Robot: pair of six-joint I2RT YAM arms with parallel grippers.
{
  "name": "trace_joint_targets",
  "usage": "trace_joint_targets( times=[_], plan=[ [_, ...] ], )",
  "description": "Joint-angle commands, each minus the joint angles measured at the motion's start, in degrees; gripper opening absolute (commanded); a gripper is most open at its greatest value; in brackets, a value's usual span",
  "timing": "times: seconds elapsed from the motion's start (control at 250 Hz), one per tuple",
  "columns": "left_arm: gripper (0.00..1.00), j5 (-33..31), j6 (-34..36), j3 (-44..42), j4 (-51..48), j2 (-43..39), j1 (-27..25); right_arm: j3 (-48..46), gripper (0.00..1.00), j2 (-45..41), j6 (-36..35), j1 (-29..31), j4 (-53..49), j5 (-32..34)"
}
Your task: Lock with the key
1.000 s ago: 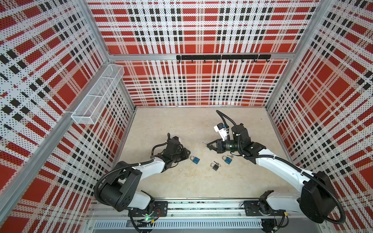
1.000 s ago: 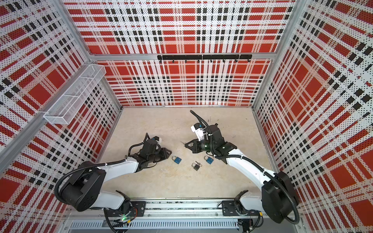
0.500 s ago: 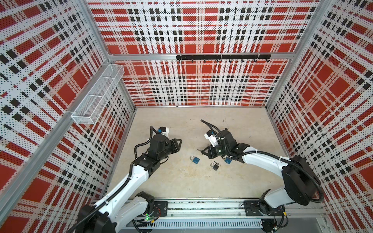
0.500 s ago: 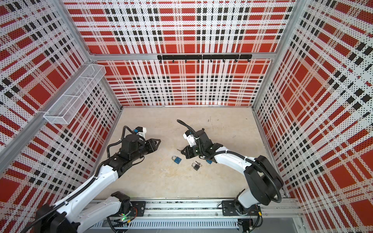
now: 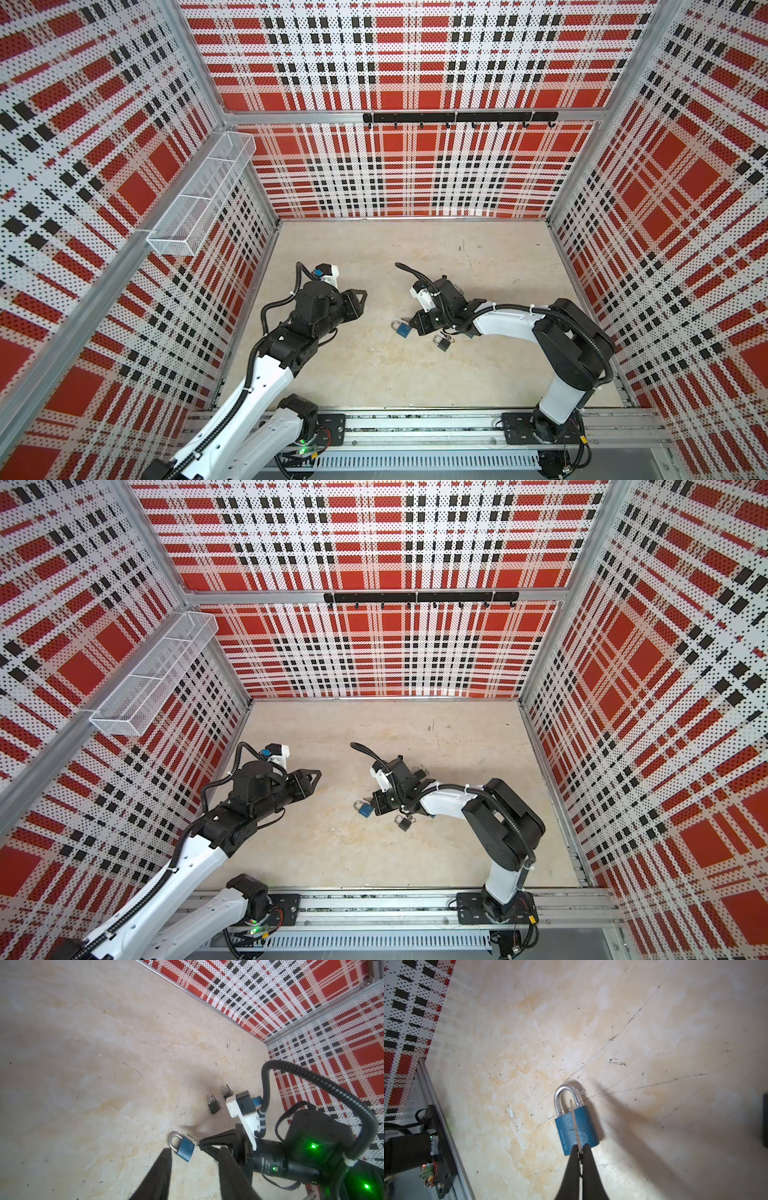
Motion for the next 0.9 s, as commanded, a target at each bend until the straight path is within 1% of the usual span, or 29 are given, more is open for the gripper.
trace_joint_targets(
  times=[0.0, 0.212, 0.26, 0.548, 0.772, 0.896],
  plan=[
    [0.40, -0.77, -0.12, 0.69, -1.06, -0.77, 0.75, 2.32, 0.00, 1.31, -0.55, 0.22, 2.72, 2.09],
    [0.41, -0.51, -0.56, 0.60, -0.72, -0.99, 0.78, 3.80, 0.00, 3.08, -1.12, 0.20, 1.22, 2.77],
    [0.41, -0.47, -0.54, 0.59, -0.75, -0.93, 0.91, 3.97, 0.02, 3.27, -1.19, 0.22, 1.12, 2.81],
    [0.41, -0.22, -0.41, 0.51, -0.76, -0.75, 1.35, 3.84, 0.04, 4.59, -0.77, 0.22, 0.16, 3.17],
    [0.41, -0.20, -0.39, 0.34, -0.69, -0.68, 1.51, 3.37, 0.12, 4.33, -0.64, 0.22, -0.19, 3.17],
    [0.41, -0.09, -0.61, 0.25, -0.57, -0.66, 1.61, 2.92, 0.20, 3.62, -0.56, 0.31, -0.17, 3.33]
  ],
)
